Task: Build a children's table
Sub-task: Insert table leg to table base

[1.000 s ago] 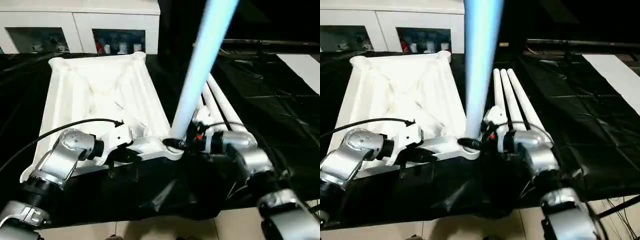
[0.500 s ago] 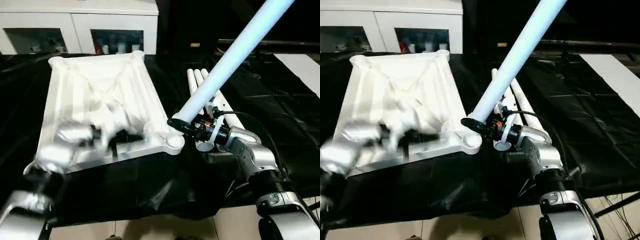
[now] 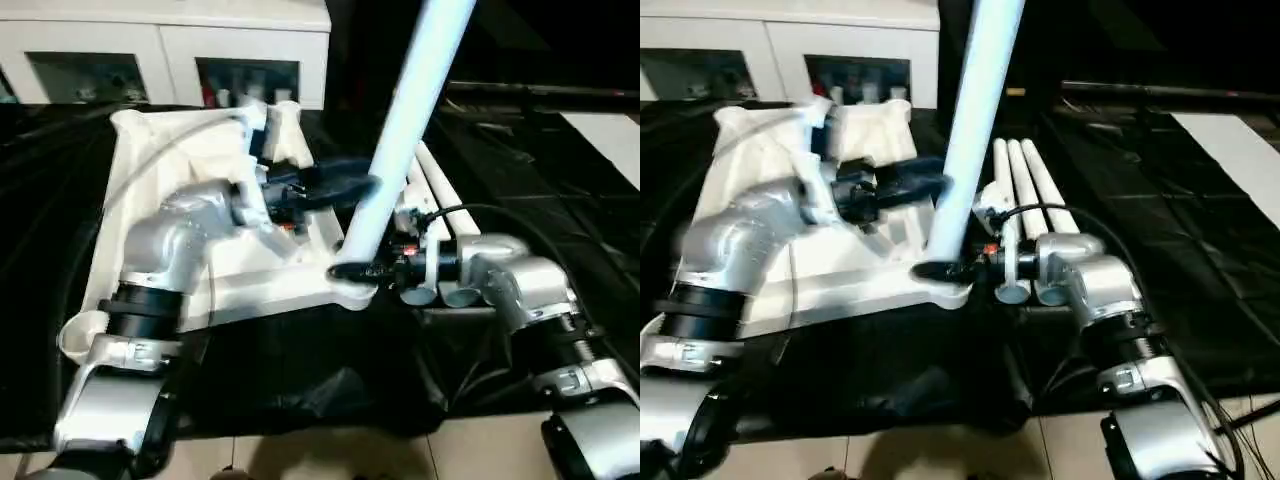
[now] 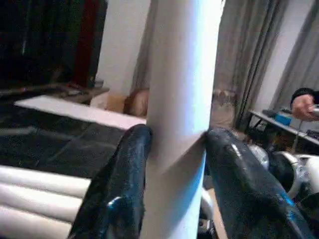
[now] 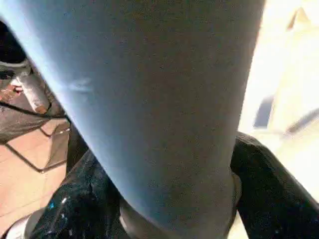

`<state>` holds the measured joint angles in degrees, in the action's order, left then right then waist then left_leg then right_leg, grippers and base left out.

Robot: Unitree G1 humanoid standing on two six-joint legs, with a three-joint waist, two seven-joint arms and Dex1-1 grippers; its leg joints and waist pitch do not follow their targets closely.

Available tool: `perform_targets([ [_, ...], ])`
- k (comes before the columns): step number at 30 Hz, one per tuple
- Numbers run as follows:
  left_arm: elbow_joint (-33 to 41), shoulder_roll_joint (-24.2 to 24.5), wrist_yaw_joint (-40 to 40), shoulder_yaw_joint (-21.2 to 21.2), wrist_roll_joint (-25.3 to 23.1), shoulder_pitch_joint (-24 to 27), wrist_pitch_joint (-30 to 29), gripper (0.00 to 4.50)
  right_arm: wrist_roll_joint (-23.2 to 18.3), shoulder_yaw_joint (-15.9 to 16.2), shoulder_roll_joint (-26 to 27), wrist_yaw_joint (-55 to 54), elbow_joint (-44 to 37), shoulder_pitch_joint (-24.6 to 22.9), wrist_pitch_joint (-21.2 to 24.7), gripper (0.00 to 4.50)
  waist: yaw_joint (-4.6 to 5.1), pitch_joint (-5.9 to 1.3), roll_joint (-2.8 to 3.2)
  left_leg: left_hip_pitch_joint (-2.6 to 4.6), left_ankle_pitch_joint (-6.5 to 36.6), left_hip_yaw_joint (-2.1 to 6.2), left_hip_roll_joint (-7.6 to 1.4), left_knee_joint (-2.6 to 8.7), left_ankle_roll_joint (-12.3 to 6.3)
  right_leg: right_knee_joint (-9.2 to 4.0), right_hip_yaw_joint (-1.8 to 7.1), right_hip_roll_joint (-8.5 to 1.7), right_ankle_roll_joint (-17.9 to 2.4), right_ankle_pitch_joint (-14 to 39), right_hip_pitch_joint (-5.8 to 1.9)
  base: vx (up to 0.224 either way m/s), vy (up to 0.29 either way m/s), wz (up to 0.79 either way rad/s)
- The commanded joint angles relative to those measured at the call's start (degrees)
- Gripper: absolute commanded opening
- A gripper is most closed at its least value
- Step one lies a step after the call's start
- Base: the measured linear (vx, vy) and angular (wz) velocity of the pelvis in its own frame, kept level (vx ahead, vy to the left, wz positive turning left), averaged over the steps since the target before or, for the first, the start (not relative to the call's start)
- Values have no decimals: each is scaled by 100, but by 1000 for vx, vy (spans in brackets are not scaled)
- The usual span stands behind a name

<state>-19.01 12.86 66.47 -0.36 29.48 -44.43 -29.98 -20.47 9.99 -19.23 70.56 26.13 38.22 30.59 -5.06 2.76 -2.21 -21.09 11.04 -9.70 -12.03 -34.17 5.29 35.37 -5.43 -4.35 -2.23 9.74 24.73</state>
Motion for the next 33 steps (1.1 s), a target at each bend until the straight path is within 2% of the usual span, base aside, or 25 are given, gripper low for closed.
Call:
perform_targets([
  [1,-62,-93,-125,-245,-180,-137,-12,235,-17,206,22,77,-303,128,98,269,-15,-425,30,-4,317,-38,-77,296,-352,-363,290,-310,-1066,627,-516,0,0,0],
  [2,-55,-118,-265,-263,-142,-158,-168,251,-48,368,-15,168,-517,89,257,269,-20,-425,69,4,316,-30,-79,300,-333,-354,284,-306,-1089,586,-516,0,0,0],
  [5,-38,-169,-316,-200,-44,-169,-205,280,-9,435,-36,222,-543,82,296,269,-20,-437,27,-3,247,-34,-84,289,-383,-332,286,-304,-1169,322,-522,0,0,0],
  [6,39,-255,-263,-3,237,-205,-268,280,116,479,-31,242,-423,135,281,269,-35,-436,115,-8,263,-24,-78,285,-363,-326,282,-314,-1220,289,-522,0,0,0],
  [7,39,-255,-263,-3,237,-205,-268,290,116,479,-31,242,-423,135,281,269,-27,-435,87,-4,289,-31,-79,284,-349,-337,278,-309,-1241,282,-519,0,0,0],
  [9,93,-255,-122,134,471,-258,-400,315,208,518,-21,244,-324,213,275,268,-19,-434,98,-9,367,-28,-62,284,-308,-340,274,-297,-1259,307,-534,0,0,0],
  [10,-104,-269,-202,253,483,-388,-433,288,245,516,-29,252,-246,273,259,268,-11,-429,152,3,424,-29,-62,283,-291,-354,273,-287,-1256,365,-519,0,0,0],
  [13,-568,-298,-679,513,380,-708,-341,270,221,498,-81,239,-249,377,338,268,-9,-430,89,18,476,-16,-63,283,-292,-353,269,-288,-1231,441,-532,0,0,0],
  [15,-637,-316,-702,673,539,-784,-351,265,132,479,-109,340,-243,397,368,268,-34,-428,152,11,436,-8,-64,278,-292,-343,269,-293,-1252,415,-536,0,0,0],
  [16,-643,-362,-876,775,603,-778,-389,251,145,487,-125,348,-228,346,308,268,-28,-433,114,4,416,-14,-73,269,-301,-329,272,-293,-1288,269,-541,0,0,0],
  [18,-615,-386,-1011,821,626,-756,-447,233,199,508,-129,303,-200,305,234,268,-30,-427,98,-2,409,-16,-70,272,-322,-332,265,-295,-1315,231,-545,0,0,0],
  [19,-574,-389,-1197,826,598,-733,-489,229,220,510,-105,244,-220,268,212,268,-43,-442,167,10,377,-7,-71,263,-328,-315,266,-307,-1345,174,-543,0,0,0],
  [20,-555,-363,-1230,784,545,-727,-503,223,167,487,-79,241,-295,248,262,268,-32,-440,135,2,378,-14,-68,264,-355,-329,263,-295,-1346,147,-545,0,0,0],
  [21,-544,-336,-1248,749,506,-728,-507,213,123,466,-58,253,-370,230,311,267,-42,-443,175,11,380,-5,-69,267,-345,-322,260,-298,-1357,140,-547,0,0,0],
  [23,-589,-305,-1244,750,485,-770,-518,191,124,457,-34,266,-416,228,339,267,-38,-442,168,7,428,-4,-68,267,-363,-330,251,-294,-1371,153,-558,0,0,0],
  [24,-633,-266,-1219,701,399,-795,-475,183,154,435,-6,228,-377,235,303,267,-51,-439,243,1,435,3,-61,260,-350,-330,250,-302,-1371,201,-556,0,0,0],
  [25,-672,-229,-1191,668,340,-820,-455,183,175,418,19,190,-339,251,273,267,-39,-433,215,4,451,-2,-66,264,-357,-350,251,-296,-1355,224,-549,0,0,0],
  [28,-761,-173,-1162,615,222,-866,-391,179,171,377,59,135,-288,271,227,267,-47,-429,256,-7,444,0,-39,255,-364,-357,248,-291,-1318,334,-559,0,0,0],
  [29,-756,-125,-1183,600,183,-862,-346,179,155,356,102,90,-295,270,212,267,-48,-430,248,-10,434,-1,-41,255,-369,-359,248,-293,-1298,381,-561,0,0,0],
  [30,-762,-120,-1262,625,184,-874,-341,179,156,340,126,57,-296,269,171,267,-42,-435,302,-7,417,-1,-46,248,-372,-365,248,-293,-1306,349,-552,0,0,0],
  [31,-754,-79,-1286,645,190,-849,-329,178,194,338,193,-34,-285,254,47,267,-40,-439,328,-10,407,2,-41,242,-367,-350,248,-290,-1319,305,-554,0,0,0],
  [33,-732,-72,-1362,600,85,-838,-182,177,205,278,237,-175,-324,241,8,267,-23,-443,347,-14,412,6,-33,244,-362,-354,240,-285,-1314,306,-561,0,0,0],
])
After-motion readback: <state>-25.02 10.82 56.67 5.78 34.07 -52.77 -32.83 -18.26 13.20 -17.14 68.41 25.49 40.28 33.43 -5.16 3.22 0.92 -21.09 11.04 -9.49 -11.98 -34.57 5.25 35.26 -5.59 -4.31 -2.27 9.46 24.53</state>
